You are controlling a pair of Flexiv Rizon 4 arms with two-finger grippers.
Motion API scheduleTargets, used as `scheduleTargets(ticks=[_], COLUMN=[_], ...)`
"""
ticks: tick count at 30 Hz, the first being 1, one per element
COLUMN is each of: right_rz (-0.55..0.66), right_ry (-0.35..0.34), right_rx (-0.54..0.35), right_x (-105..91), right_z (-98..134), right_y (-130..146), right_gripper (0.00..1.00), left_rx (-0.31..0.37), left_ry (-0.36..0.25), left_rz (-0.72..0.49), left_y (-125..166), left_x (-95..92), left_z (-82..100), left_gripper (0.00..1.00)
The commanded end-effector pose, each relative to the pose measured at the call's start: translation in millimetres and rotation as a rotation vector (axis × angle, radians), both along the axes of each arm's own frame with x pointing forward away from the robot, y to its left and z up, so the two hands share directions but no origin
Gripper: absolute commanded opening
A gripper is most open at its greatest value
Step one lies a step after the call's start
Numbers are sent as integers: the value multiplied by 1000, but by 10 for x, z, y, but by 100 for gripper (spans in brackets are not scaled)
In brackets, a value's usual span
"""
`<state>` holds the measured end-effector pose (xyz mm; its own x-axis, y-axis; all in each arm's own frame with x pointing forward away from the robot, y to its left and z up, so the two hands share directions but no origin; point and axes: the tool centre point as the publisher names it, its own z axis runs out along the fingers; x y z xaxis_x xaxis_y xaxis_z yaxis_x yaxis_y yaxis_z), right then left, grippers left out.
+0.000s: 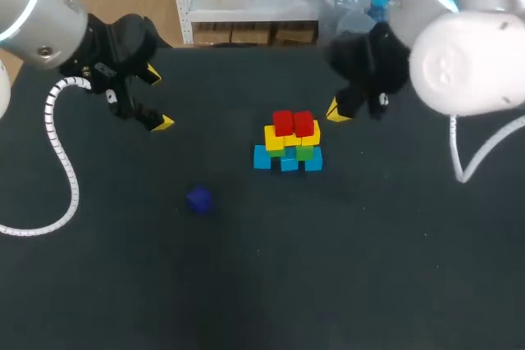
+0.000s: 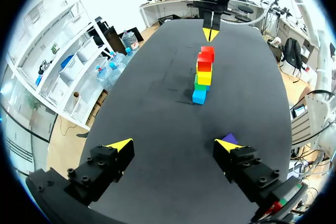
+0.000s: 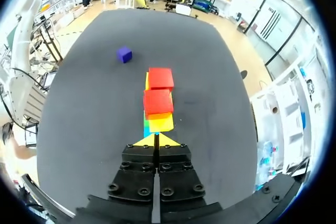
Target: Place the blue cubes, place green cubes on the blue cubes, place the yellow cubes on the green cubes, then place the red cubes on the yellow cubes, and place purple cube on the red cubes.
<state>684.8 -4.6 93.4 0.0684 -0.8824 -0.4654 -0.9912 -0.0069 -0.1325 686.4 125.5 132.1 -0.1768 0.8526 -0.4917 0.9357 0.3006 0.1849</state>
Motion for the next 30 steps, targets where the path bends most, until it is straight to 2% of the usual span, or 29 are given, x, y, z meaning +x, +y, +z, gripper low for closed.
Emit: scheduleTargets(ticks=[1, 2, 3, 4, 5, 11, 14, 20, 23, 30], right_rz=[-2, 4, 12, 9, 16, 20, 38, 54, 61, 94], right_ry=[-50, -52, -51, -62, -65, -84, -76, -76, -65, 12], right_rx=[93, 133, 154, 175, 191, 257, 322, 372, 405, 480], right_x=[-109, -112, -112, -112, -111, -98, -100, -165, -190, -227], right_z=[29, 49, 68, 95, 120, 240, 289, 390, 402, 424], right_y=[-105, -110, -110, -114, -125, -271, -349, -437, -496, -589], right_gripper=[0, 8, 37, 97, 100, 100, 100, 100, 100, 100], left_rx=[-4, -4, -4, -4, -4, -4, -4, -4, -4, -4], left_ry=[0, 0, 0, 0, 0, 0, 0, 0, 0, 0], left_rz=[-5, -5, -5, -5, -5, -5, -5, -5, -5, -5], left_y=[12, 12, 12, 12, 12, 12, 12, 12, 12, 12], left_x=[10, 10, 10, 10, 10, 10, 10, 10, 10, 10], left_z=[-7, -7, -7, -7, -7, -7, -7, -7, -7, -7], left_gripper=[100, 100, 100, 100, 100, 100, 100, 100, 100, 100])
